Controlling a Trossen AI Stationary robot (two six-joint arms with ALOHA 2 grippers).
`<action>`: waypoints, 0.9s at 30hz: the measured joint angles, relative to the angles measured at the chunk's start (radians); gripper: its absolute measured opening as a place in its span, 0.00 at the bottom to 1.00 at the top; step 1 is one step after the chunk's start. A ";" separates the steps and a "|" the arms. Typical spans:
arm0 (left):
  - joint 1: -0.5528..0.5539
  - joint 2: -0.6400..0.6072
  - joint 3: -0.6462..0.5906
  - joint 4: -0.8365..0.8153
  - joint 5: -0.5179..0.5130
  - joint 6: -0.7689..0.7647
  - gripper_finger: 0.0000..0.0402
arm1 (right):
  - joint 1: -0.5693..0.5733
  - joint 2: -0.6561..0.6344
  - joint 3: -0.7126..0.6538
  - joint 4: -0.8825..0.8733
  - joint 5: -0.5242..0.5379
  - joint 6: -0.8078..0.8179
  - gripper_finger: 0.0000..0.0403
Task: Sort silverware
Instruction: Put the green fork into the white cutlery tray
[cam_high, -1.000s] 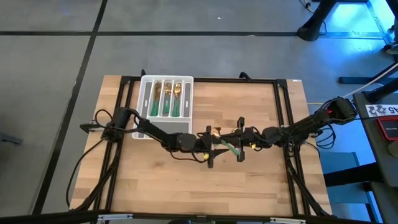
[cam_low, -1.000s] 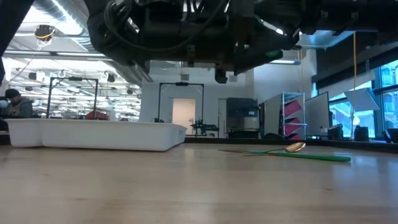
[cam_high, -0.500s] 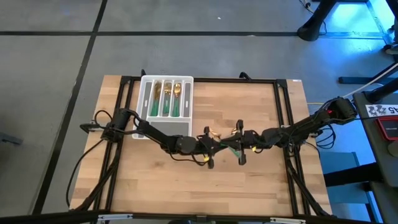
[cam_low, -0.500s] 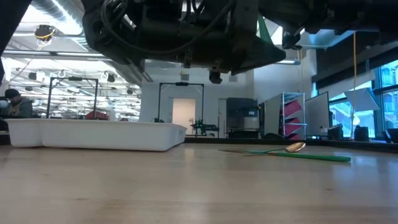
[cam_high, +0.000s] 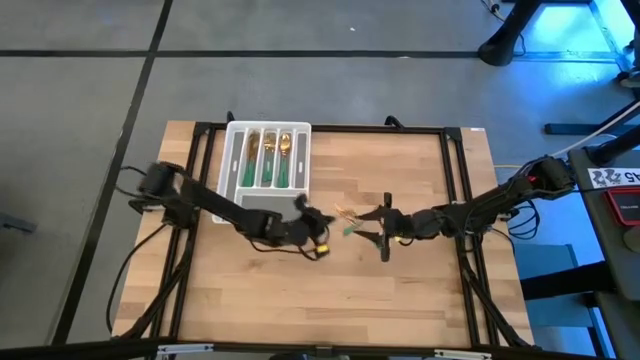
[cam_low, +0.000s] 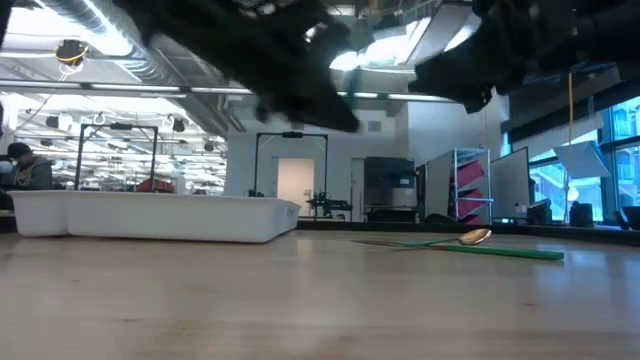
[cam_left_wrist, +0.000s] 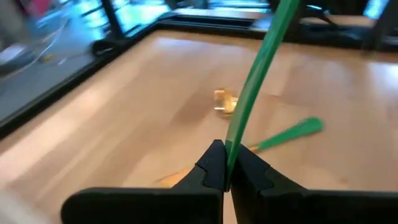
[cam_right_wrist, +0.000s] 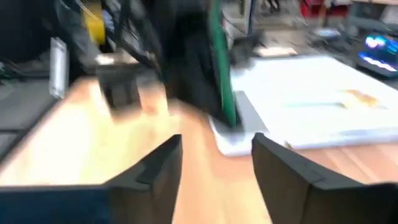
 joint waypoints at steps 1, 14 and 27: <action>0.002 -0.043 -0.009 -0.068 -0.016 -0.047 0.00 | 0.000 -0.016 0.000 -0.049 0.021 0.009 0.50; 0.377 -0.449 -0.023 -0.988 0.381 -0.600 0.00 | 0.000 -0.067 -0.001 -0.157 0.078 -0.028 0.52; 0.825 -0.408 -0.022 -1.156 0.967 -0.630 0.00 | 0.001 -0.067 -0.001 -0.165 0.011 0.021 0.51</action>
